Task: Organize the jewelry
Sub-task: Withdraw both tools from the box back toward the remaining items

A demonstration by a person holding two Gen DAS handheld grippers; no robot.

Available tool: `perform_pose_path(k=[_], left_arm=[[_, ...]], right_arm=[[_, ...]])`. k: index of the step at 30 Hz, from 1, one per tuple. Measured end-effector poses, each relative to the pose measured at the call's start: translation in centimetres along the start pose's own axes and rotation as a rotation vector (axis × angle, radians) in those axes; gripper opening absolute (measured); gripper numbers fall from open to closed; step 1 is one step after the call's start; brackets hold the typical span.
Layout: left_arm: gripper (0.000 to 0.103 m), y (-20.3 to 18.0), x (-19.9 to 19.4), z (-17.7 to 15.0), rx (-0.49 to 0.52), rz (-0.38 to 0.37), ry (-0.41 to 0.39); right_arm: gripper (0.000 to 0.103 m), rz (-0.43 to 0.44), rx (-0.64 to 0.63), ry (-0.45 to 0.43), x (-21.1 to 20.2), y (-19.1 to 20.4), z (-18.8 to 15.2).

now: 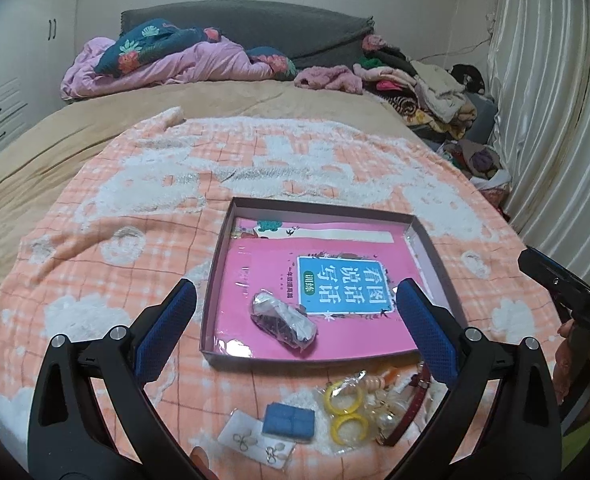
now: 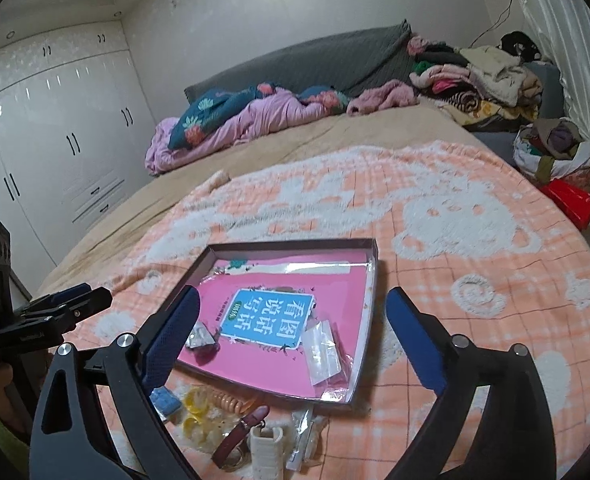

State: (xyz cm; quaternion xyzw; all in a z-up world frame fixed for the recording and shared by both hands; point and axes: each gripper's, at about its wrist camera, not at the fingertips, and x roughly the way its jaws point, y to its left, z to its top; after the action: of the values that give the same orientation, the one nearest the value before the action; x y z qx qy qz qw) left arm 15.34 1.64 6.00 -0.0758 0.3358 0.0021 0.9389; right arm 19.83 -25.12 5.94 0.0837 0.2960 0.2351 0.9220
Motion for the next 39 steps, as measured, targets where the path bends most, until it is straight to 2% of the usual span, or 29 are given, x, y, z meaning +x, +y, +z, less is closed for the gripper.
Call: perform_pose_path(k=[11,18,29,39], left_arm=[[0.094,-0.3,-3.6,-0.1,0.015,-0.022,-0.050],[0.094,0.3,-5.4,-0.5,-0.003,-0.026,-0.071],[0.094,1.9,-7.6,-1.8,-0.008,-0.003,-0.093],[0.094,3.0,-8.0,-3.7,0.000,0.022,-0.073]], right_arm=[[0.094,0.011,-0.042,-0.068,-4.5,2.8,0.4],[0.094,0.009,-0.058,-0.073,-6.1,3.9,-0.1],[0.094,-0.008,-0.072,-0.039,-6.9,5.0,-1.5],[0.094,-0.026,-0.102,0.030,-5.8,5.9,-3.8]])
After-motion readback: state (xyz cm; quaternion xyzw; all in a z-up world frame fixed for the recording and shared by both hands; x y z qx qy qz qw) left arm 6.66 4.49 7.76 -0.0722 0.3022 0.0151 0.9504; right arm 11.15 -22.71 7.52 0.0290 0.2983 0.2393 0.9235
